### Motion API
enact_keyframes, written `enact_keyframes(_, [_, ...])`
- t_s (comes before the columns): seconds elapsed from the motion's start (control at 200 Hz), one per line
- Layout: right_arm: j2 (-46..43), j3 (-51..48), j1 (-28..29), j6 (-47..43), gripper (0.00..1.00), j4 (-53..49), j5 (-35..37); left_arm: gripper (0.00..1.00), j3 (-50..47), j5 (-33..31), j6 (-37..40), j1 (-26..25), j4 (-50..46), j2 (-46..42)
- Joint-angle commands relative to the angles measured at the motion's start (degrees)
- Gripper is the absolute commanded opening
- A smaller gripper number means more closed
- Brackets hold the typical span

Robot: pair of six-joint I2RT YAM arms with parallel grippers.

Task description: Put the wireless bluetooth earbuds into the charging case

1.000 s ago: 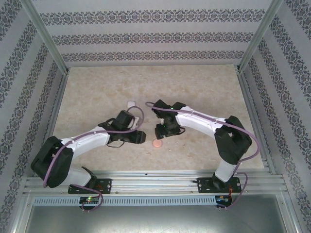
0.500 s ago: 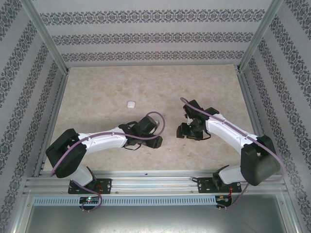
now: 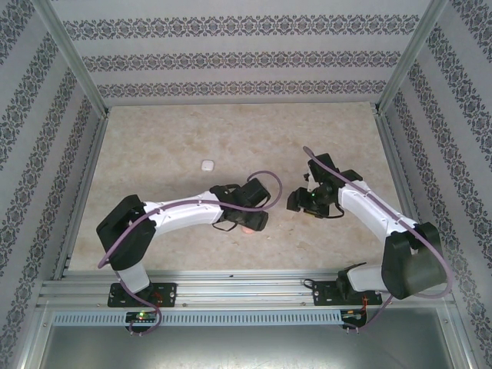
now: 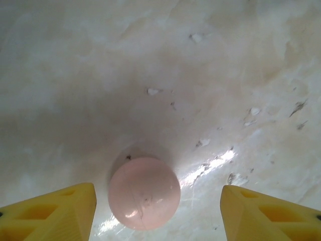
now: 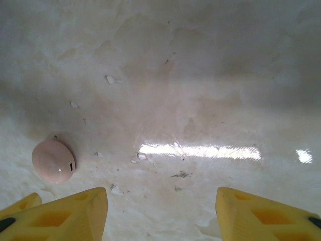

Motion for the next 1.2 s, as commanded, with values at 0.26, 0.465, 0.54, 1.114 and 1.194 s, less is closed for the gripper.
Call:
enact_keyframes(0.26, [0.66,1.12,-2.5,-3.52,0.59,1.89,-2.82,0.69,0.45,-2.25,-2.01,-2.42,-6.01,4.9])
enact_keyframes(0.465, [0.52,0.39,-2.6,-3.42,0.59,2.44,-3.3,0.7,1.5,-2.01,0.37,-2.43,-4.83,7.62])
enact_keyframes(0.54, [0.38,0.39,-2.75,-3.41,0.59,2.19,-3.6,0.67,2.11,-1.95,1.2,-2.41,-4.99,8.66])
enact_keyframes(1.114, [-0.35,-3.54,-5.13,-1.08,0.58,7.61,-14.05,0.42,-5.0,1.93,17.99,-1.67,4.07,4.0])
enact_keyframes(1.194, [-0.35,-5.2,-6.13,0.36,0.58,10.07,-16.63,0.4,-6.96,4.66,20.54,-0.79,6.56,1.74])
